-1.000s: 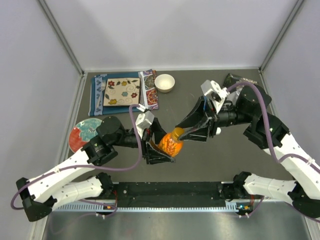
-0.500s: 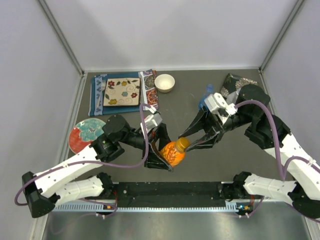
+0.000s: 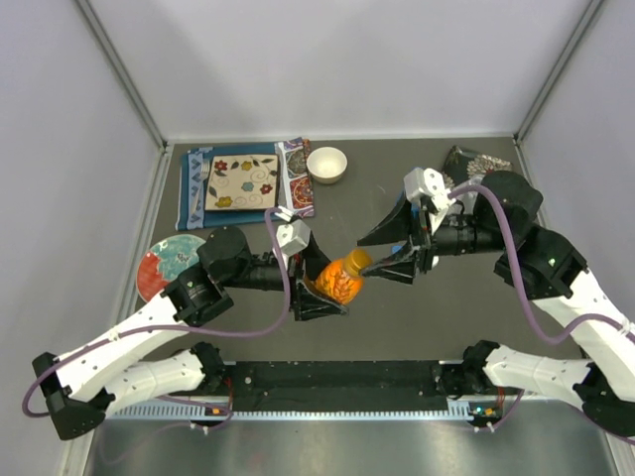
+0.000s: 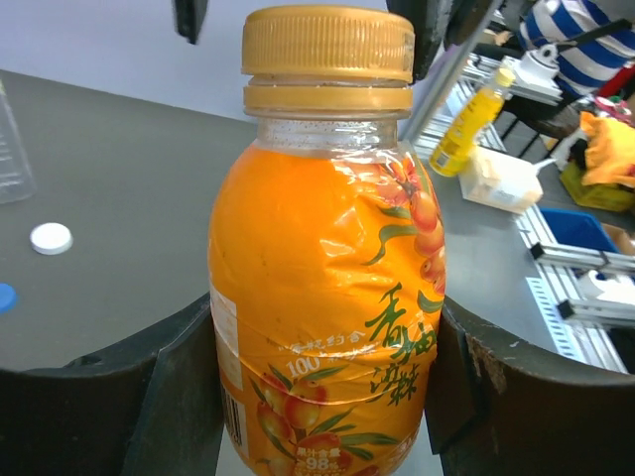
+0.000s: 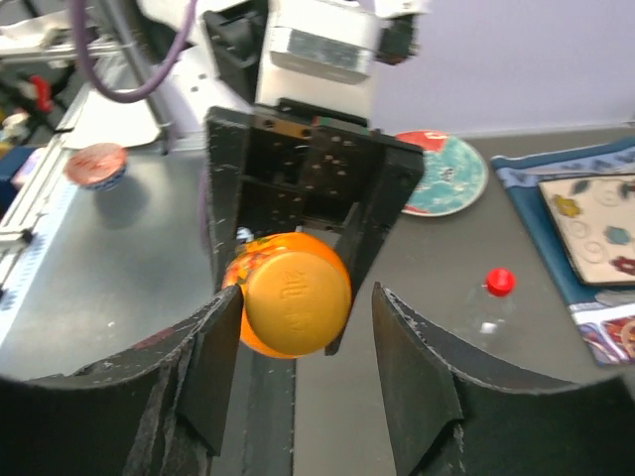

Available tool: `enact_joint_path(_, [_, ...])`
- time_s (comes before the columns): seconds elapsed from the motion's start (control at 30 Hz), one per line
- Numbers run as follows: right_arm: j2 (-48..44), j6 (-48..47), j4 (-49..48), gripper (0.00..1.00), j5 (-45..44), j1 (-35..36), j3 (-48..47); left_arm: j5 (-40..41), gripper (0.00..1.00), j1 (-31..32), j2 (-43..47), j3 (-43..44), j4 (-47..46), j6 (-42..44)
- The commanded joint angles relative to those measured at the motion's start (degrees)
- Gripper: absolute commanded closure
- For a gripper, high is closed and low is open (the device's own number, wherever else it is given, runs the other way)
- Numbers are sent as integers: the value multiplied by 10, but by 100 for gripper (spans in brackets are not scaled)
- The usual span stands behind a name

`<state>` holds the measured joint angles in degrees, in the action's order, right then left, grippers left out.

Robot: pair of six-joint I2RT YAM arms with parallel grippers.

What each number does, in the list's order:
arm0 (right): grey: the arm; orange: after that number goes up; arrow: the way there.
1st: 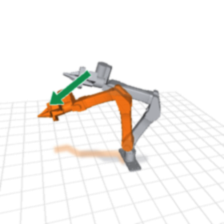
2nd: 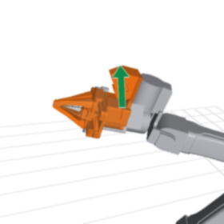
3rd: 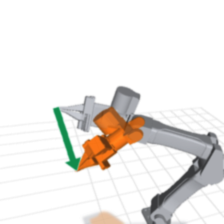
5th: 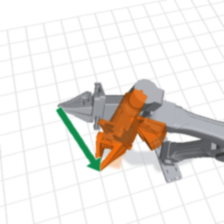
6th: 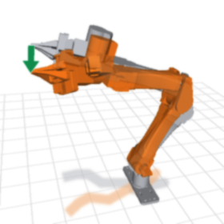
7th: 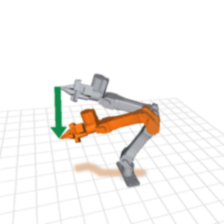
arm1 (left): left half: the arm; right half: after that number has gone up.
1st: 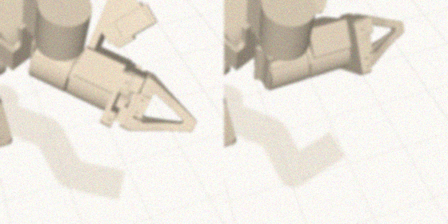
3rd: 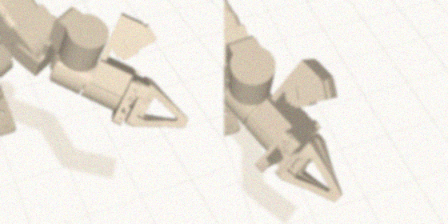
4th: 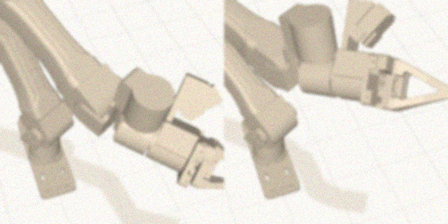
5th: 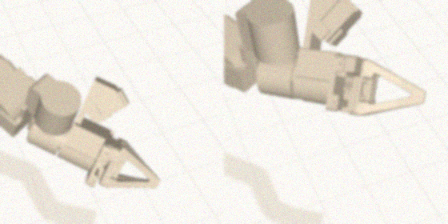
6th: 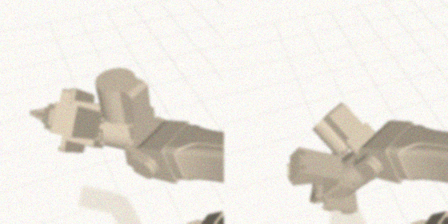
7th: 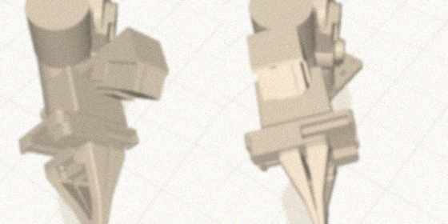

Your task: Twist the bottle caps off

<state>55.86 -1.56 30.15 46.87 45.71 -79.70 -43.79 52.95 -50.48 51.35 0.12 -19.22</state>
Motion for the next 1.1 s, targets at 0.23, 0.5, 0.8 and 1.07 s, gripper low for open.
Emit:
enact_joint_path(0.23, [3,27,7,25,-122,-3,-56,66,63,-2,15,31,22,89])
enact_joint_path(0.5, [25,219,-39,13,-323,-2,-107,261,64,7,21,27,28,125])
enact_joint_path(0.8, [83,341,31,6,-434,24,-141,599,64,135,-12,33,4,241])
enact_joint_path(1.07, [105,366,38,7,-457,37,-122,763,65,181,-52,36,-47,287])
